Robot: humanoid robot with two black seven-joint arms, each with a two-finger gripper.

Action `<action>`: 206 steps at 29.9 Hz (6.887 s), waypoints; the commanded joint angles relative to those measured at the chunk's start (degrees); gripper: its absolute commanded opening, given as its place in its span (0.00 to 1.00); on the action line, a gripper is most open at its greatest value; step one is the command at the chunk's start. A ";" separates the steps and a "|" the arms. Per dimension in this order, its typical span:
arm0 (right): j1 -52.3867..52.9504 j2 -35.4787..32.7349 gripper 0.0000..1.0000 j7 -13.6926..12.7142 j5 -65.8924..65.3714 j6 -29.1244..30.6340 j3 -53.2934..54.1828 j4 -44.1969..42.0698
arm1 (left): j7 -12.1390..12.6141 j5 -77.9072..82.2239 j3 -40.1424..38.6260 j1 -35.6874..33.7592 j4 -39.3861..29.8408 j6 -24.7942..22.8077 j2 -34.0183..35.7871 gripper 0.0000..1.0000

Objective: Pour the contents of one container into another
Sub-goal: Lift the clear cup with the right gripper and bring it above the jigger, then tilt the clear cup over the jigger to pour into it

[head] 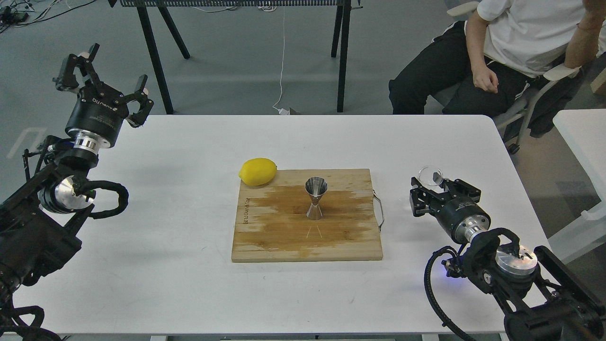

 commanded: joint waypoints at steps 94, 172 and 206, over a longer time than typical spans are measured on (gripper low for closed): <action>22.50 6.35 0.35 1.95 -59.91 -20.20 -37.35 -0.21 | -0.10 0.07 0.09 0.72 0.01 -0.09 0.70 1.00; 27.16 4.69 0.34 3.88 -76.07 -20.95 -46.23 -4.43 | -0.62 0.16 0.00 0.98 0.80 -0.17 0.53 1.00; 30.06 2.58 0.32 15.31 -84.34 -20.95 -55.19 -10.58 | -0.80 0.07 -0.08 0.98 0.97 -0.18 0.44 1.00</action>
